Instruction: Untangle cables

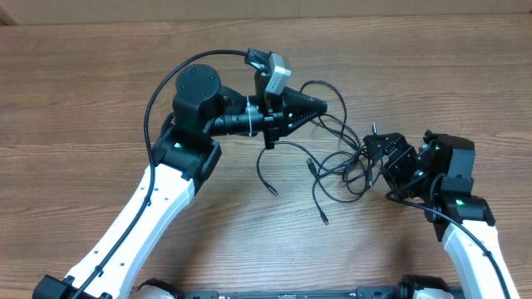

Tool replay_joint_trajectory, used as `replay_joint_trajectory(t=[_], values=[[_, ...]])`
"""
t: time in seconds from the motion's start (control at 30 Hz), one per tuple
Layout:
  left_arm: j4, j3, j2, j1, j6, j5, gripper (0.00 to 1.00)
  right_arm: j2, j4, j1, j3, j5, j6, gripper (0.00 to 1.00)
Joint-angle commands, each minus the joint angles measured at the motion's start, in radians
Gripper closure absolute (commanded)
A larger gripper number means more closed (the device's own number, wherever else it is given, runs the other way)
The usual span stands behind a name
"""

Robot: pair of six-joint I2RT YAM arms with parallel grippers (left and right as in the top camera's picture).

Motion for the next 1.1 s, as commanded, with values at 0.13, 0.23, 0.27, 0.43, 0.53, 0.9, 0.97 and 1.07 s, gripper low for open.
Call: replay_joint_trajectory(t=[0.13, 0.23, 0.27, 0.43, 0.53, 0.9, 0.97, 1.07], values=[[-0.219, 0.018, -0.014, -0.006, 0.131, -0.078, 0.96, -0.001, 0.011, -0.001, 0.002, -0.019, -0.039, 0.03], [-0.349, 0.018, -0.009, -0.019, 0.25, -0.087, 0.91, -0.001, 0.035, -0.001, 0.002, -0.013, -0.04, 0.0], [-0.397, 0.018, -0.005, -0.027, 0.29, -0.097, 0.87, -0.001, 0.05, -0.001, 0.002, -0.008, -0.034, 0.0], [-0.579, 0.018, 0.026, -0.084, 0.406, -0.195, 0.76, -0.001, 0.139, -0.001, 0.002, 0.035, 0.065, 0.0], [-0.594, 0.018, 0.06, -0.126, 0.417, -0.226, 0.55, -0.001, 0.177, -0.001, 0.002, 0.055, 0.135, 0.0], [-0.537, 0.018, 0.26, -0.26, 0.377, -0.425, 0.34, -0.001, 0.215, -0.024, 0.002, 0.055, 0.22, 0.0], [-0.521, 0.018, 0.294, -0.27, 0.357, -0.501, 0.32, -0.001, 0.214, -0.043, 0.002, 0.055, 0.262, 0.0], [-0.467, 0.018, 0.352, -0.282, 0.337, -0.512, 0.28, -0.001, 0.22, -0.072, 0.002, 0.038, 0.29, 0.0]])
